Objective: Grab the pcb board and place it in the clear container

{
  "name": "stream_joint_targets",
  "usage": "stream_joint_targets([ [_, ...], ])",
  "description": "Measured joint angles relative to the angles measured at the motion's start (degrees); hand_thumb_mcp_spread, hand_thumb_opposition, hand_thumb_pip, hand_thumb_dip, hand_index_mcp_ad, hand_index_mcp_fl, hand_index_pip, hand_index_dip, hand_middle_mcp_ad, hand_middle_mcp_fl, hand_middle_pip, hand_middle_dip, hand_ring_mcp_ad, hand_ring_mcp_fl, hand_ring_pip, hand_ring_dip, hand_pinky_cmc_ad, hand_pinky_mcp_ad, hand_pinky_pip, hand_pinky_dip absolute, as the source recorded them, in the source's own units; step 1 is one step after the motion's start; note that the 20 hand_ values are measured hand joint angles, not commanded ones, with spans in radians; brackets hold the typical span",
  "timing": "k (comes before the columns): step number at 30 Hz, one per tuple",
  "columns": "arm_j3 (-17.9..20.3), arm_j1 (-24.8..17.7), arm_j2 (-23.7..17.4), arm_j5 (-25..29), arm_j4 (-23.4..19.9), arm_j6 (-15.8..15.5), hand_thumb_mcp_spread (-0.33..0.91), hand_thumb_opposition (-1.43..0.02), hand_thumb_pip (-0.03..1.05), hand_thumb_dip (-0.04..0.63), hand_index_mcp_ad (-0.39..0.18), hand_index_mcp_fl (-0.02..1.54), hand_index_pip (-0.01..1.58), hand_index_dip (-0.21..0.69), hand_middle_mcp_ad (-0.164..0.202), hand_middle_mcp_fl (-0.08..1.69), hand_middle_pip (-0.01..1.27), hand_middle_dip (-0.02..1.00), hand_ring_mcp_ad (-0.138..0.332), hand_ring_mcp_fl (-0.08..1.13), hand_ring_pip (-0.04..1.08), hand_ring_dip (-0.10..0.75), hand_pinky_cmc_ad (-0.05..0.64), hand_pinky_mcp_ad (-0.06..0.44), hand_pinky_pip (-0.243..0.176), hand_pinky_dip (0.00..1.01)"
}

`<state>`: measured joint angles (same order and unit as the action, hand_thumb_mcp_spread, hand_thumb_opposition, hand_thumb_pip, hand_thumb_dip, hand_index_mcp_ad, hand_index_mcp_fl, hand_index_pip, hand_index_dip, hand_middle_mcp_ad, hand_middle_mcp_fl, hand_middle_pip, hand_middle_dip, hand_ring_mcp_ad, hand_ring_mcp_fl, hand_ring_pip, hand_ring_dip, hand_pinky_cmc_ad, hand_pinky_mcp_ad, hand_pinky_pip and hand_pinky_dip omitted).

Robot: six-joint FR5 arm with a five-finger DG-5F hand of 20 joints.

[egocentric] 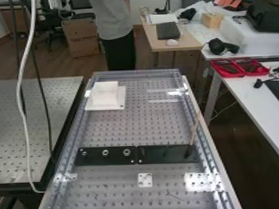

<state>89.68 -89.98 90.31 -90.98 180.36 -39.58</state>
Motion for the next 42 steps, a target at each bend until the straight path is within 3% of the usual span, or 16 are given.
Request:
stream_joint_targets([
  [5, 0.07, 0.06, 0.0, 0.12, -0.1, 0.04, 0.01, -0.02, 0.01, 0.0, 0.007, 0.01, 0.01, 0.012, 0.007, 0.01, 0.01, 0.02, 0.021, 0.0, 0.01, 0.01, 0.045, 0.035, -0.01, 0.02],
  [8, 0.13, 0.05, -0.01, 0.14, -0.1, -0.01, 0.13, -0.2, 0.15, 0.003, 0.007, 0.07, 0.02, 0.012, 0.007, 0.01, 0.06, 0.02, 0.037, 0.0, 0.02, 0.01, 0.047, 0.051, -0.01, 0.02],
  [10, 0.17, 0.04, -0.04, 0.17, -0.1, 0.0, 0.16, -0.39, 0.16, 0.007, 0.007, 0.07, 0.04, 0.012, 0.012, 0.02, 0.08, 0.02, 0.086, 0.0, 0.06, 0.01, 0.099, 0.075, -0.01, 0.05],
  [15, 0.33, 0.03, -0.16, 0.2, -0.22, 0.08, 0.15, -0.61, 0.16, 0.007, 0.016, 0.12, 0.07, 0.026, 0.012, 0.04, 0.13, 0.03, 0.171, 0.03, 0.09, 0.009, 0.197, 0.15, -0.028, 0.1],
  [19, 0.49, 0.03, -0.23, 0.23, -0.27, 0.25, 0.15, -0.66, 0.16, 0.003, 0.04, 0.13, 0.08, 0.035, 0.044, 0.05, 0.14, 0.03, 0.202, 0.05, 0.1, 0.01, 0.239, 0.18, -0.024, 0.12],
  [21, 0.52, 0.02, -0.24, 0.24, -0.27, 0.27, 0.15, -0.68, 0.17, 0.003, 0.052, 0.13, 0.09, 0.042, 0.052, 0.05, 0.14, 0.03, 0.218, 0.07, 0.1, 0.007, 0.246, 0.194, -0.044, 0.14],
  [26, 0.64, -0.06, -0.31, 0.44, -0.36, 0.37, 0.16, -0.7, 0.17, 0.007, 0.068, 0.14, 0.09, 0.044, 0.07, 0.05, 0.15, 0.02, 0.213, 0.07, 0.1, 0.007, 0.262, 0.195, -0.044, 0.14],
  [34, 1.96, -0.25, -0.15, 1.57, -1.28, 0.16, 0.15, -0.73, 0.17, 0.003, 0.073, 0.14, 0.09, 0.045, 0.077, 0.06, 0.16, 0.02, 0.237, 0.09, 0.1, 0.005, 0.262, 0.213, -0.061, 0.14],
  [42, 6.63, -0.46, 0.35, 4.13, -5.75, 0.83, 0.17, -0.73, 0.17, 0.007, 0.073, 0.16, 0.08, 0.051, 0.075, 0.06, 0.16, 0.03, 0.237, 0.09, 0.1, 0.005, 0.276, 0.215, -0.061, 0.14],
])
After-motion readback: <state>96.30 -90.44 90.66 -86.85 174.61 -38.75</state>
